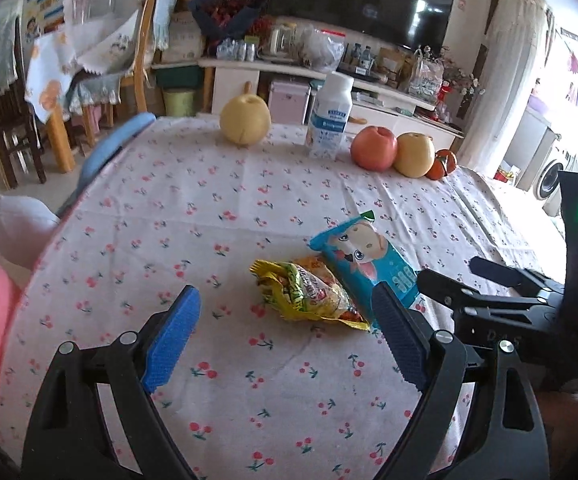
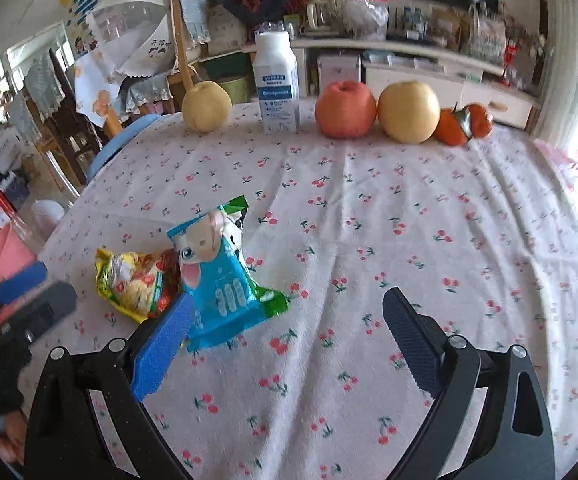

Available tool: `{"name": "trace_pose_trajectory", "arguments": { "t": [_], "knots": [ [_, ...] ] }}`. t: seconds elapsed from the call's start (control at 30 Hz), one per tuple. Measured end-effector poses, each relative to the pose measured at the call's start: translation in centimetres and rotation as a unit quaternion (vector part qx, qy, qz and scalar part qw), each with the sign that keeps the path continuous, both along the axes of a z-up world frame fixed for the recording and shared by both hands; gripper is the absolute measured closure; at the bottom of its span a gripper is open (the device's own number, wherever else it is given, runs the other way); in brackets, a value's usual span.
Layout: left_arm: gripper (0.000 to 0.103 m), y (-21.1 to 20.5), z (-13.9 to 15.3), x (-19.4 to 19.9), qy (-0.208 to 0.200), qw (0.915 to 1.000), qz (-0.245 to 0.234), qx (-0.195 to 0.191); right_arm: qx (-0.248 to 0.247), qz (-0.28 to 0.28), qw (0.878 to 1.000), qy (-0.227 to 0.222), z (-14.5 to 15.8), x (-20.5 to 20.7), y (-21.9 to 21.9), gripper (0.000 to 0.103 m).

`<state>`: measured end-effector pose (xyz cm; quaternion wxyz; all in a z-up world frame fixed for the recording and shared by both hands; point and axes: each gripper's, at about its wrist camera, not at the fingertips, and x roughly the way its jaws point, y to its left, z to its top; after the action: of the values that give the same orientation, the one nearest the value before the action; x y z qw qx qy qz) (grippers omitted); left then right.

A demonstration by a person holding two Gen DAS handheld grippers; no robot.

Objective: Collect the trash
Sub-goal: 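Grasp the gold snack packet with left tool while right tool grasps blue cartoon packet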

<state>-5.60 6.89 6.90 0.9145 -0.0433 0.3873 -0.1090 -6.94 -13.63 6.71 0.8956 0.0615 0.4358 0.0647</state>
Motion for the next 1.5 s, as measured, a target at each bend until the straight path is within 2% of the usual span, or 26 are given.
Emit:
{"name": "trace_pose_trajectory", "arguments": {
  "t": [0.17,0.4,0.53,0.63,0.8,0.93,1.27,1.4,1.5],
  "knots": [
    [0.015,-1.1,-1.1,1.1,0.021,0.9997,-0.011,0.006,0.063,0.012,0.998,0.014,-0.2,1.6,-0.3,0.009],
    [0.015,-3.0,-2.3,2.3,0.031,0.9979,-0.037,0.044,0.104,0.036,0.994,0.026,-0.6,3.7,0.2,0.009],
    [0.016,-3.5,-3.0,3.0,0.039,0.9956,-0.048,0.07,0.105,0.049,0.993,0.028,-0.8,4.5,0.8,0.009],
    [0.025,-3.6,-3.6,3.5,0.047,0.994,-0.054,0.083,0.096,0.067,0.993,0.027,-0.8,4.8,1.7,0.009],
    [0.027,-3.9,-4.0,3.9,0.049,0.9931,-0.068,0.082,0.067,0.087,0.994,0.023,-1.0,5.2,3.1,0.009],
    [0.032,-4.1,-4.4,4.3,0.055,0.9929,-0.07,0.079,0.057,0.092,0.994,0.029,-1.5,5.5,3.5,0.019],
    [0.041,-3.4,-4.5,4.5,0.053,0.9949,-0.067,0.055,0.035,0.089,0.995,0.032,-2.3,5.8,3.6,0.03],
    [0.042,-3.2,-4.5,4.5,0.05,0.995,-0.068,0.053,0.032,0.086,0.995,0.03,-2.3,5.7,3.5,0.038],
    [0.044,-3.1,-4.5,4.4,0.049,0.995,-0.068,0.053,0.036,0.09,0.995,0.029,-2.3,5.6,3.6,0.05]
  ]
}}
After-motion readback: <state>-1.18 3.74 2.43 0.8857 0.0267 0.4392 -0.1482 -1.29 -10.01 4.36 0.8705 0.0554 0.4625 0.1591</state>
